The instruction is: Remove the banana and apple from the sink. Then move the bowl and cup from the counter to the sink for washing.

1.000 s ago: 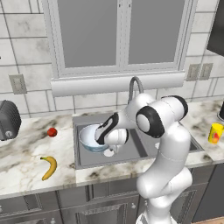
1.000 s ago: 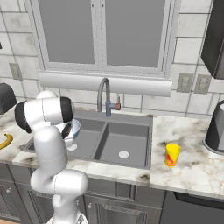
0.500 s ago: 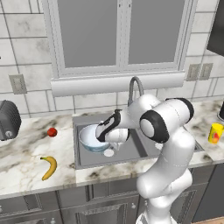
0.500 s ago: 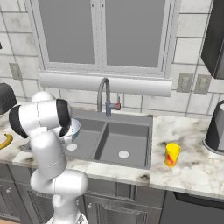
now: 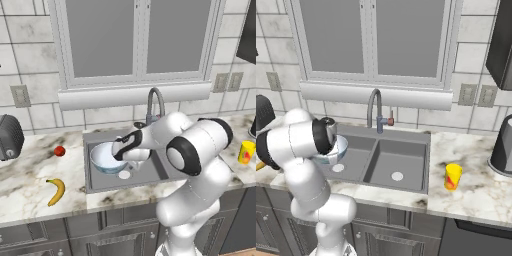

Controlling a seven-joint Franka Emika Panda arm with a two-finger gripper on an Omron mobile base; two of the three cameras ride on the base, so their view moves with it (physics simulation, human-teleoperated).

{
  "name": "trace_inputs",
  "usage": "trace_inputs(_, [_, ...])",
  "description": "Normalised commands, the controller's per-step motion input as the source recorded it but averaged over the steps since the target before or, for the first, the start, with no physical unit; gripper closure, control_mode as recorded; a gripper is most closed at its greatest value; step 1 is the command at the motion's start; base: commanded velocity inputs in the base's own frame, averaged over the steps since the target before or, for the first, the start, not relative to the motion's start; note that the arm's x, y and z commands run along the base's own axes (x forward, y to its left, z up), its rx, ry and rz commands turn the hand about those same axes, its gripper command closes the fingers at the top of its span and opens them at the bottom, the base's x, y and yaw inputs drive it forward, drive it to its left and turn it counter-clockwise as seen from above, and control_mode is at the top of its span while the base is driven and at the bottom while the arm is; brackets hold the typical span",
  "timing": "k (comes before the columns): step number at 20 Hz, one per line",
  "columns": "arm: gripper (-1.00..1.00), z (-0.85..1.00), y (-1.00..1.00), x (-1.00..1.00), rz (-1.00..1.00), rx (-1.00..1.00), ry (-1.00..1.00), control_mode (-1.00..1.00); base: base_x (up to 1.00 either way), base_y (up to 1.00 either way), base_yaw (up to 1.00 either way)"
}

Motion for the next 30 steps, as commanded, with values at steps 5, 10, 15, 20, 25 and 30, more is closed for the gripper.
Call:
trace_inputs(5, [-1.0,0.17,-0.05,-0.19,0.0,0.0,0.0,-1.0,0.0,0.0,0.0])
trace_inputs(10, [-1.0,0.16,-0.04,-0.19,0.0,0.0,0.0,-1.0,0.0,0.0,0.0])
trace_inputs(15, [-1.0,0.18,-0.05,-0.21,0.0,0.0,0.0,-1.0,0.0,0.0,0.0])
trace_inputs(20, [-1.0,0.16,-0.08,-0.18,0.03,-0.01,0.0,-1.0,0.0,0.0,0.0])
trace_inputs(25, [-1.0,0.16,-0.08,-0.16,0.06,-0.01,0.0,-1.0,0.0,0.0,0.0])
trace_inputs(30, [-1.0,0.18,-0.06,-0.16,0.08,-0.02,0.0,-1.0,0.0,0.0,0.0])
